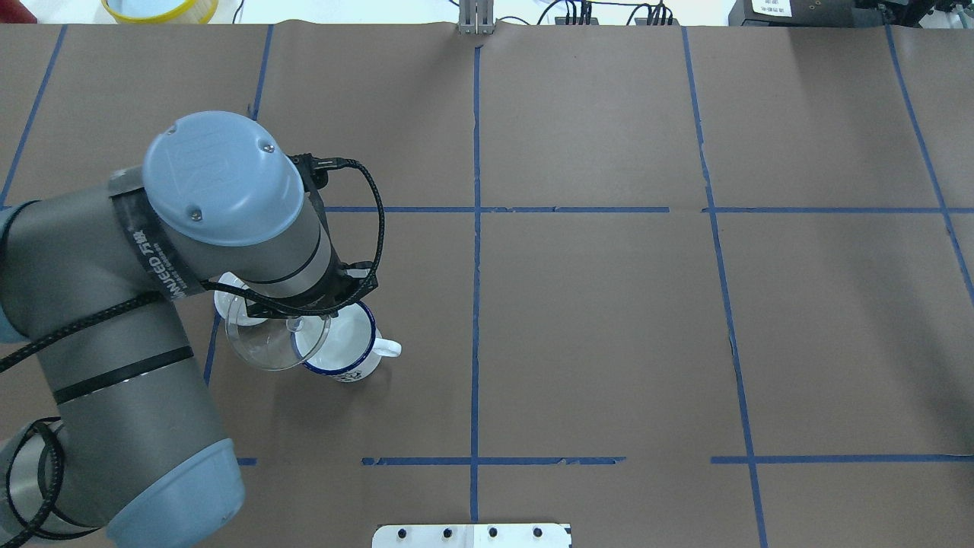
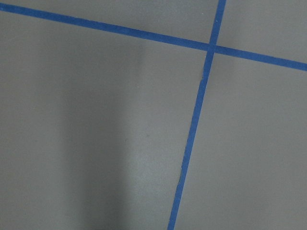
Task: Place funnel on cup
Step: 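Lower the funnel spout into the mug and release it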
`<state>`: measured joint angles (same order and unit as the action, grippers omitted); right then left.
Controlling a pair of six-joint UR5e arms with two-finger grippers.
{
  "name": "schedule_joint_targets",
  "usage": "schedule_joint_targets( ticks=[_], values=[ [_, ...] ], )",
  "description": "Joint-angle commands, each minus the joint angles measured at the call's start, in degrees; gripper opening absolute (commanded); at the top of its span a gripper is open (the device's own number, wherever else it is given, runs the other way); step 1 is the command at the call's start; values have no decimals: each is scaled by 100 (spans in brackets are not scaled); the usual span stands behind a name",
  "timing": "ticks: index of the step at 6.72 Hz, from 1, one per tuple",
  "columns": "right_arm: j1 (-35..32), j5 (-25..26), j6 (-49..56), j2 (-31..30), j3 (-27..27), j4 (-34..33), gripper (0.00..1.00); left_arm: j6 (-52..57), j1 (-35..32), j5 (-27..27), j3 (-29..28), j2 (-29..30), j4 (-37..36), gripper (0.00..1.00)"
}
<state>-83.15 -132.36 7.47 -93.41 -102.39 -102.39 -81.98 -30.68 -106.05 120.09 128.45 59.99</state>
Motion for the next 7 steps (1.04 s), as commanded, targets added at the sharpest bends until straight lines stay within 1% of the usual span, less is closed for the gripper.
schedule_joint_targets(
  ticks=[1,2,3,4,5,7],
  values=[
    [0,0,0,-1,9,0,100,15,9,137,-414,111,282,0],
    [0,0,0,-1,0,0,100,15,9,137,-469,111,389,0],
    [0,0,0,7,0,0,100,15,27,137,-504,102,416,6],
    [0,0,0,-1,0,0,100,15,35,137,-705,76,625,88],
    [0,0,0,-1,0,0,100,-11,192,155,-767,32,741,100],
    [0,0,0,-1,0,0,100,-20,185,251,-620,49,707,100]
  ],
)
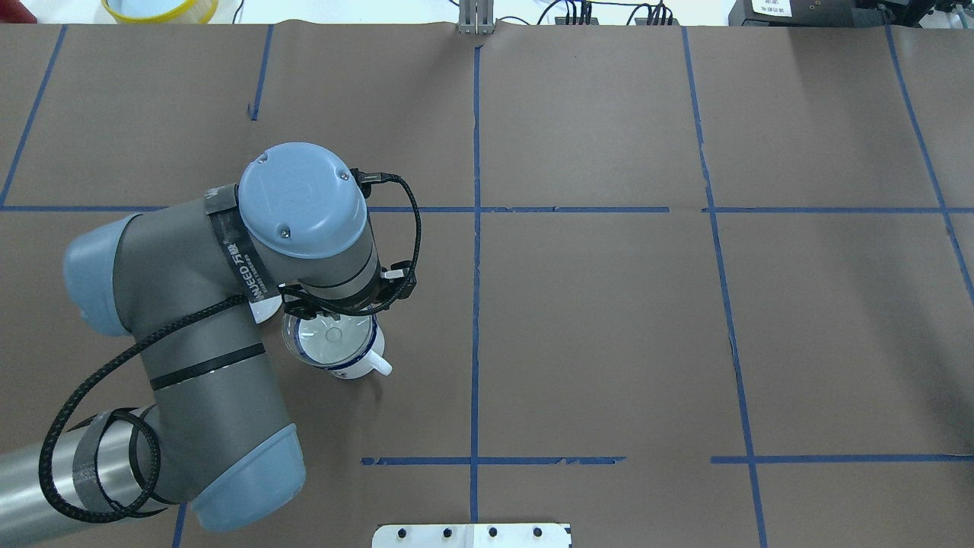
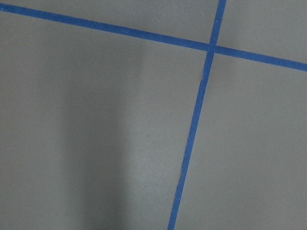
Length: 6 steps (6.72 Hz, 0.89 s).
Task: Place funnel on cup
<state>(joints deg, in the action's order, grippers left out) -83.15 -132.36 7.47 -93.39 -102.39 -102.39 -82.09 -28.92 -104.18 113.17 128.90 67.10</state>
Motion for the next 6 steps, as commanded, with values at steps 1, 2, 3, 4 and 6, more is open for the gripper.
schedule_joint_targets(
  ticks=[1,2,3,4,6],
  values=[
    [0,0,0,-3,0,0,100,0,-61,74,221,-23,-13,100],
    [0,0,0,-3,0,0,100,17,-279,82,519,-102,-4,100],
    [0,0,0,-3,8,0,100,235,-481,22,730,-129,4,100],
    [0,0,0,5,0,0,100,994,-1110,-362,732,-137,31,100],
    [0,0,0,-3,0,0,100,2854,-2778,-1810,662,-565,48,100]
  ],
)
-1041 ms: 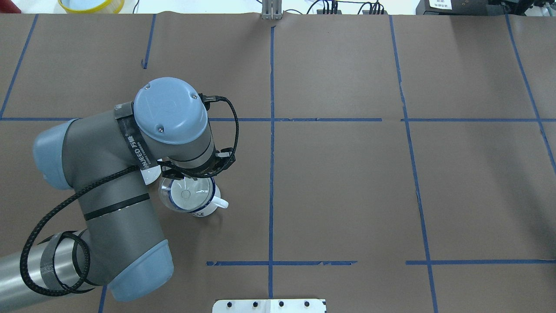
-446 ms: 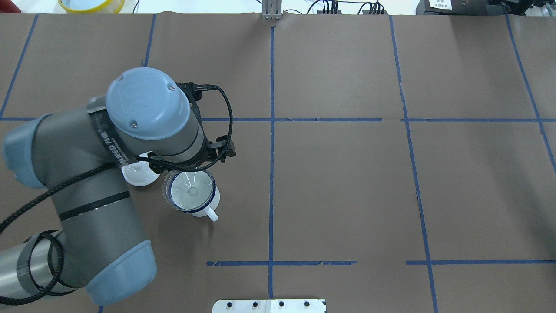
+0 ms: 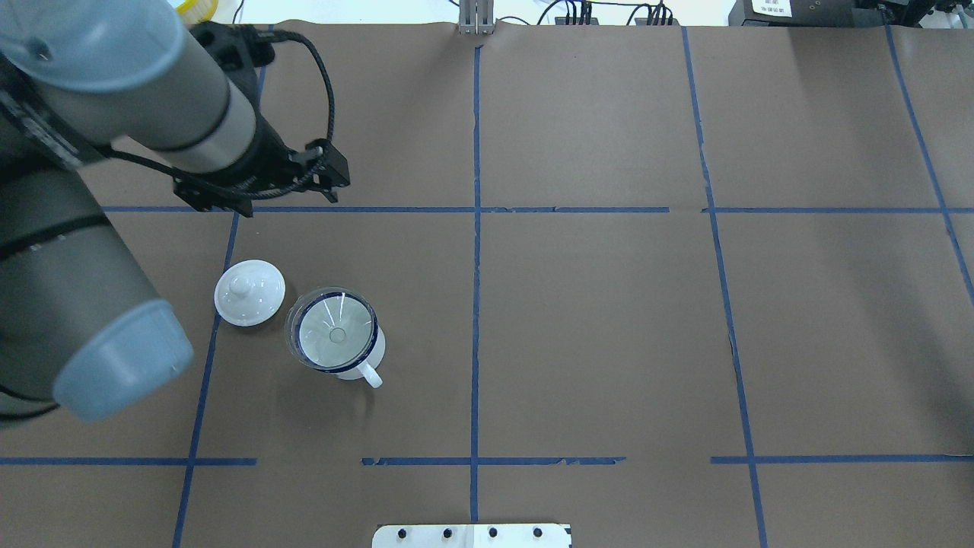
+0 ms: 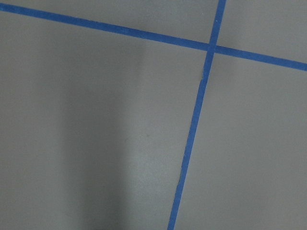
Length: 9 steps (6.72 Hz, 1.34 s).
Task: Place funnel on cup
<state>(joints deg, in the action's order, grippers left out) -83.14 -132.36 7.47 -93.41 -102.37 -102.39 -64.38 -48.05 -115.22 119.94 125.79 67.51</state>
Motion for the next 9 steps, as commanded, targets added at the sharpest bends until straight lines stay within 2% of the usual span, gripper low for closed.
schedule_joint_targets(
  ticks=[1,2,4,6,7,8,9],
  values=[
    [0,0,0,-2,7,0,100,1973,-1491,-1035,-119,-544,-1,100],
    [0,0,0,-2,-2,0,100,2921,-2167,-1325,-399,-800,-1,100],
    [0,0,0,-2,-2,0,100,5328,-3284,-1389,-1127,-1415,34,100],
    [0,0,0,-2,7,0,100,6836,-3824,-1389,-1813,-1950,243,100],
    [0,0,0,-2,-2,0,100,6981,-3870,-1563,-2095,-2623,1133,100],
    [0,0,0,-2,-2,0,100,6983,-4096,-1722,-2454,-3048,2073,100],
    [0,0,0,-2,7,0,100,6983,-4229,-1706,-2615,-3113,2152,100]
  ],
)
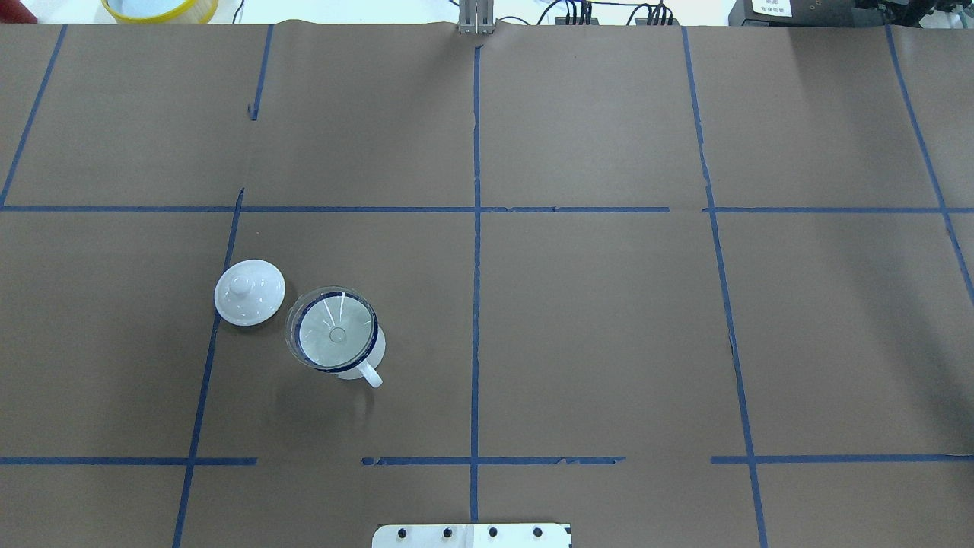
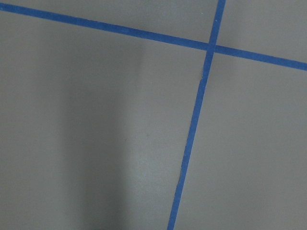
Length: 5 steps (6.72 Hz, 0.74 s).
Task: Place funnel on cup
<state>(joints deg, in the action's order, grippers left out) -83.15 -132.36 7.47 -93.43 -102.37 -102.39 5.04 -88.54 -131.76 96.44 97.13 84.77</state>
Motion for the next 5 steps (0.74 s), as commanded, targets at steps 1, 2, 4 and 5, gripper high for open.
schedule_joint_targets(
  ticks=[1,2,4,5],
  values=[
    [0,0,0,0,-3,0,100,41,-303,-34,-344,-335,427,100],
    [0,0,0,0,6,0,100,41,-330,-43,-336,-483,427,100],
    [0,0,0,0,-3,0,100,41,-331,-34,-345,-678,436,100],
    [0,0,0,0,-3,0,100,32,-331,-34,-336,-678,427,100]
  ],
)
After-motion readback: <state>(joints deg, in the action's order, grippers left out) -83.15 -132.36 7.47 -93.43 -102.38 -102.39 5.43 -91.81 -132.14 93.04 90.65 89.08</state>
